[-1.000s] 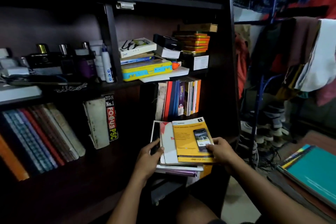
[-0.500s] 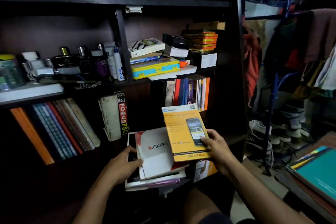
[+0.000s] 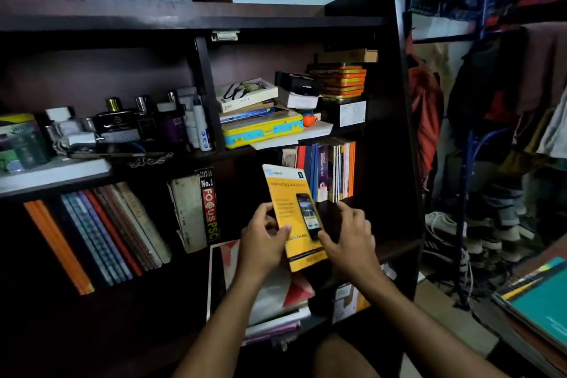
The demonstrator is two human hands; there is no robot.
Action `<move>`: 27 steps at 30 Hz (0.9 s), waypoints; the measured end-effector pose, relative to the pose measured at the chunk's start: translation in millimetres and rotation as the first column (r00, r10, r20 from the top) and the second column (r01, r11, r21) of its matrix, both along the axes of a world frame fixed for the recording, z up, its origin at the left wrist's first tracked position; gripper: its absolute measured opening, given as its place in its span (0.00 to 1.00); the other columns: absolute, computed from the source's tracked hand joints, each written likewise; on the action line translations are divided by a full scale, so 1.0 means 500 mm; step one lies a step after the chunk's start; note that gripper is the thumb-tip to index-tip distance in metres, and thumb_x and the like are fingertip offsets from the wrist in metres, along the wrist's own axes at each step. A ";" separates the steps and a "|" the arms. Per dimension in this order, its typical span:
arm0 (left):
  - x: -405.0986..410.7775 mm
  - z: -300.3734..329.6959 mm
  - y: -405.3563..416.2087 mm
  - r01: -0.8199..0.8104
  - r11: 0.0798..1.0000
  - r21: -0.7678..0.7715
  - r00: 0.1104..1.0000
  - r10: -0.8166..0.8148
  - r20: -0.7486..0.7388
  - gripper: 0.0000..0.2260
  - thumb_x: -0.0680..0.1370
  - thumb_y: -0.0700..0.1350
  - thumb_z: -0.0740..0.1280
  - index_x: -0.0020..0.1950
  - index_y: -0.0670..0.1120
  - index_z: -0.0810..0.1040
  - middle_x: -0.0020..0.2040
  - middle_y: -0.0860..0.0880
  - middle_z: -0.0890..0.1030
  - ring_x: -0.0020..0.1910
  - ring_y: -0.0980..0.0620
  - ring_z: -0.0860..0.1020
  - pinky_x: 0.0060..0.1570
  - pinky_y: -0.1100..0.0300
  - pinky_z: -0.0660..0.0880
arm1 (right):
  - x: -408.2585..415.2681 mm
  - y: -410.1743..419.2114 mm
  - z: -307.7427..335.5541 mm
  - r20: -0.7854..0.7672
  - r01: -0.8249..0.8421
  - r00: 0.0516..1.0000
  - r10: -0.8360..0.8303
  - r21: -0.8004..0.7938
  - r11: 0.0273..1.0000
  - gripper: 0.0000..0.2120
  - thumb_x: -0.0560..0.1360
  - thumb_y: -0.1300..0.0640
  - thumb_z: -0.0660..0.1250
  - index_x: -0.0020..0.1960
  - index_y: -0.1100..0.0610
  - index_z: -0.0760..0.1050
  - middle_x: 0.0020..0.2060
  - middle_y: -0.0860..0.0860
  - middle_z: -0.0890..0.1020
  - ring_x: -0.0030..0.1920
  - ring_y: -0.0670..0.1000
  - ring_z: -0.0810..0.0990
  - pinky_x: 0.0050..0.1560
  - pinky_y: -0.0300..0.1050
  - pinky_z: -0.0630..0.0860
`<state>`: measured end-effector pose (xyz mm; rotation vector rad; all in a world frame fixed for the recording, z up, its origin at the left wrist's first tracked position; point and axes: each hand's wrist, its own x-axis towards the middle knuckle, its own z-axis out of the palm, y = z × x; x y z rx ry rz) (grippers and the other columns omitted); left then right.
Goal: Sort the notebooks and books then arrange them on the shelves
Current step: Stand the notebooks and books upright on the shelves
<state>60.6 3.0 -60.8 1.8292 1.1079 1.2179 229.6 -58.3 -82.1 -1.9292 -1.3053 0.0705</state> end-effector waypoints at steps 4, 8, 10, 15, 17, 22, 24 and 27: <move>0.040 -0.010 -0.003 0.162 0.972 0.169 0.979 -0.138 -0.147 0.20 0.78 0.44 0.72 0.64 0.60 0.70 0.53 0.57 0.82 0.49 0.60 0.81 0.47 0.61 0.77 | -0.021 0.013 -0.005 -0.306 -0.364 0.875 0.375 0.095 0.926 0.35 0.73 0.39 0.65 0.77 0.38 0.55 0.66 0.48 0.71 0.63 0.44 0.75 0.65 0.49 0.76; 0.048 -0.032 0.047 0.526 0.851 0.009 0.824 -0.507 -0.253 0.23 0.80 0.37 0.65 0.68 0.61 0.76 0.62 0.58 0.80 0.60 0.59 0.79 0.63 0.58 0.76 | 0.001 0.051 -0.031 -0.425 -0.309 0.822 0.379 0.226 0.924 0.27 0.76 0.55 0.66 0.72 0.40 0.62 0.59 0.39 0.79 0.58 0.36 0.78 0.62 0.40 0.75; 0.050 -0.035 0.086 0.508 0.861 0.033 0.810 -0.465 -0.358 0.21 0.81 0.37 0.64 0.69 0.59 0.76 0.62 0.59 0.80 0.62 0.63 0.77 0.66 0.61 0.73 | 0.016 0.078 -0.041 -0.387 -0.240 0.865 0.320 0.241 0.940 0.22 0.81 0.57 0.63 0.73 0.44 0.66 0.57 0.39 0.81 0.57 0.37 0.80 0.61 0.41 0.76; 0.075 -0.040 0.187 0.135 0.919 0.372 0.845 0.089 -0.528 0.15 0.79 0.40 0.64 0.64 0.53 0.79 0.67 0.51 0.75 0.66 0.47 0.74 0.62 0.53 0.74 | 0.017 0.150 -0.067 -0.280 -0.108 0.947 0.159 0.188 0.976 0.18 0.83 0.54 0.58 0.71 0.43 0.64 0.49 0.52 0.85 0.47 0.55 0.85 0.47 0.56 0.81; 0.088 -0.048 0.232 0.073 0.841 0.537 0.788 0.281 -0.548 0.21 0.75 0.39 0.66 0.67 0.54 0.78 0.75 0.45 0.68 0.74 0.39 0.66 0.68 0.46 0.70 | 0.022 0.184 -0.100 -0.253 -0.091 0.958 0.139 0.192 0.977 0.20 0.83 0.53 0.58 0.74 0.45 0.62 0.50 0.55 0.84 0.46 0.58 0.84 0.45 0.58 0.81; 0.131 -0.077 0.321 0.191 0.765 0.616 0.570 0.424 -0.704 0.29 0.72 0.55 0.58 0.75 0.60 0.70 0.82 0.42 0.53 0.80 0.35 0.47 0.71 0.28 0.56 | 0.043 0.228 -0.142 -0.301 -0.032 0.949 0.089 0.190 0.981 0.20 0.83 0.52 0.58 0.74 0.47 0.61 0.49 0.54 0.84 0.44 0.59 0.84 0.43 0.58 0.81; 0.137 -0.103 0.341 0.179 0.729 0.660 0.582 0.462 -0.669 0.30 0.73 0.58 0.57 0.76 0.59 0.68 0.82 0.42 0.56 0.80 0.33 0.52 0.69 0.25 0.58 | 0.044 0.231 -0.142 -0.315 -0.013 0.947 0.071 0.182 0.983 0.17 0.83 0.52 0.58 0.71 0.47 0.62 0.49 0.52 0.84 0.44 0.57 0.84 0.42 0.55 0.80; 0.132 -0.137 0.381 0.122 0.656 0.745 0.590 0.555 -0.586 0.31 0.78 0.56 0.65 0.80 0.60 0.59 0.83 0.47 0.52 0.80 0.34 0.50 0.72 0.28 0.54 | 0.045 0.237 -0.146 -0.263 -0.031 0.961 0.082 0.193 0.981 0.12 0.83 0.52 0.57 0.66 0.44 0.64 0.48 0.49 0.84 0.44 0.54 0.84 0.42 0.53 0.81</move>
